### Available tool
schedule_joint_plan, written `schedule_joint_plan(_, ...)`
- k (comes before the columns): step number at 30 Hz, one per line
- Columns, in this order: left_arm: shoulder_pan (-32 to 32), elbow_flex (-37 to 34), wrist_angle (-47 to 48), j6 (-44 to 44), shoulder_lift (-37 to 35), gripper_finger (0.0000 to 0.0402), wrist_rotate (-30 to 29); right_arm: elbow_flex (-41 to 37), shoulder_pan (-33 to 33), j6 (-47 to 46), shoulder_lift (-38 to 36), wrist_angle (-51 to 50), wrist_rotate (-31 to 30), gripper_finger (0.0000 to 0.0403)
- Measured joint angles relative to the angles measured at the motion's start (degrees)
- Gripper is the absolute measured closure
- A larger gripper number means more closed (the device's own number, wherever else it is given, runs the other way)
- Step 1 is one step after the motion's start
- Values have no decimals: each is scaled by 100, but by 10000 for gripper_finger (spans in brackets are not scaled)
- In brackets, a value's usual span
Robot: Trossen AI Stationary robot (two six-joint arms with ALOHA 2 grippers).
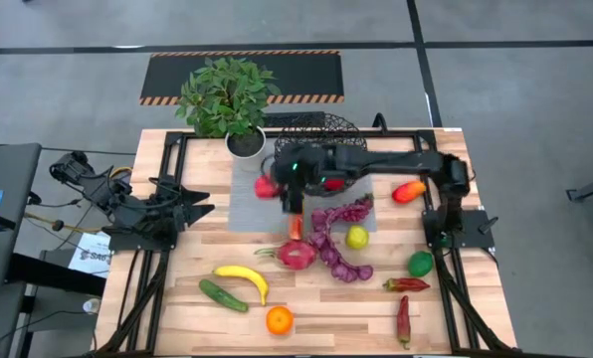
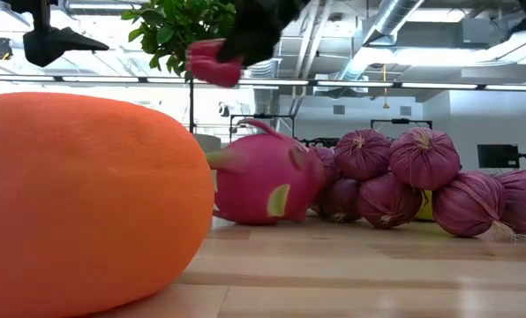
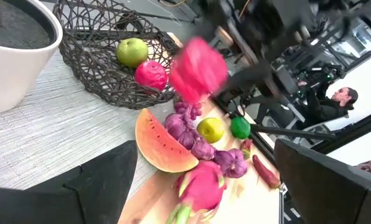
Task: Build produce basket
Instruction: Put the red bell pepper into the black wire basket
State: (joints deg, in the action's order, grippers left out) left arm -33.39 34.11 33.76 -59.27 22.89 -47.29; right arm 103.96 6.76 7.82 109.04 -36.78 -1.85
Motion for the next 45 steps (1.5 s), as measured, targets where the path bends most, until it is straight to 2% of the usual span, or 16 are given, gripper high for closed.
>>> schedule_joint_plan(6, 0, 0, 22, -13, -2, 38, 0, -4, 800, -30, -460, -703, -218, 117)
schedule_joint_plan(12, 0, 0, 28, -15, -1, 38, -10, -4, 1727, -35, -487, -1214, -281, 117)
schedule_joint_plan(19, 0, 0, 34, -15, -2, 38, -203, -678, 2482, -4, -466, -637, 9, 117)
schedule_joint_plan(30, 0, 0, 42, -49, -2, 38, -543, -2066, 2866, 126, -462, 881, 42, 116)
schedule_joint_plan(45, 1, 0, 44, -57, -2, 38, -597, -2667, 2977, 177, -464, 1400, 42, 116)
